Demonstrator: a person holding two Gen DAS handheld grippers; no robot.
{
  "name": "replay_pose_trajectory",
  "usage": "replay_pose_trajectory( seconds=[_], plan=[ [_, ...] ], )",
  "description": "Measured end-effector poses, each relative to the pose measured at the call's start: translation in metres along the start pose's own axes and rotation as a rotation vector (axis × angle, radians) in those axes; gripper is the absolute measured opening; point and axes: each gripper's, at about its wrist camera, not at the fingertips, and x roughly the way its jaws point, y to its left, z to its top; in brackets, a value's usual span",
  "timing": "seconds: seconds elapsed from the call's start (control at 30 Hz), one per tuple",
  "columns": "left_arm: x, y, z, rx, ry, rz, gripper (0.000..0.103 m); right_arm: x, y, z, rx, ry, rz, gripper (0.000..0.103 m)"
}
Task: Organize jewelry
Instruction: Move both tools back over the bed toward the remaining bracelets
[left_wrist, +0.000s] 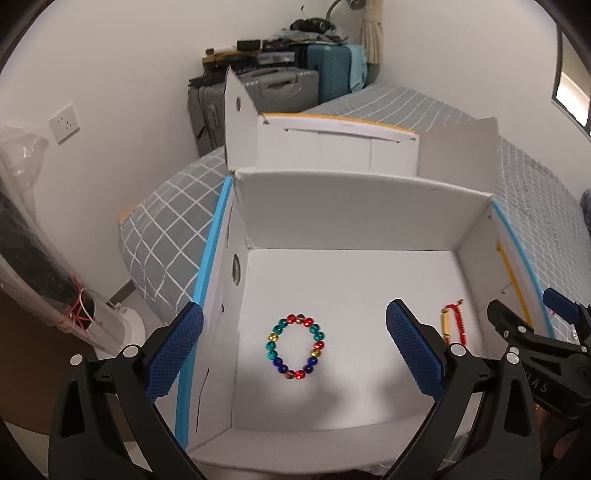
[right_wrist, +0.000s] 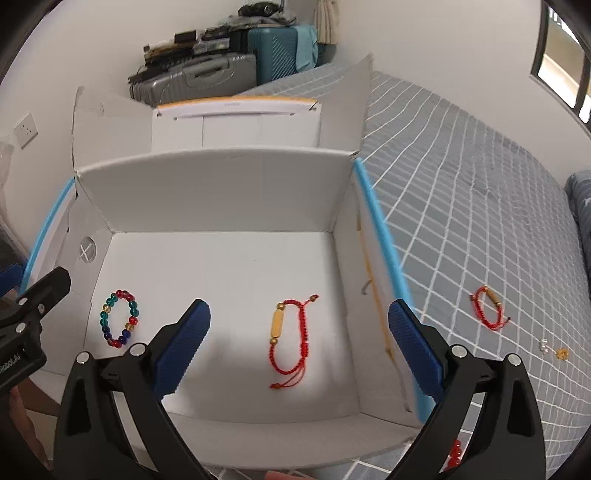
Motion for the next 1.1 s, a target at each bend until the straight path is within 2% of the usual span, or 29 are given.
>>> replay_pose_trajectory(
  seconds=[0.2,0.33,0.53,0.87,1.1],
  plan=[
    [-0.039,-0.022,-0.004,0.012,-0.086,-0.105,0.097,-0.037,-0.041,-0.011,0.054,-0.068,-0.042,0.093],
    [-0.060,-0.058,-0.012,0.057,-0.114,-0.203,0.097,-0.067,-0.083,-0.028,0.112,-0.112,-0.096,0.093],
    [-0.083,-0.123,-0.033,0.148,-0.132,-0.310,0.097,-0.105,-0.151,-0.063,0.188,-0.144,-0.200,0.093],
    [-0.098,-0.224,-0.084,0.301,-0.113,-0.455,0.097,-0.145,-0.241,-0.135,0.304,-0.132,-0.318,0.093],
    [-0.082,-0.266,-0.125,0.379,-0.065,-0.490,0.097,-0.148,-0.281,-0.195,0.377,-0.098,-0.370,0.093]
  ],
)
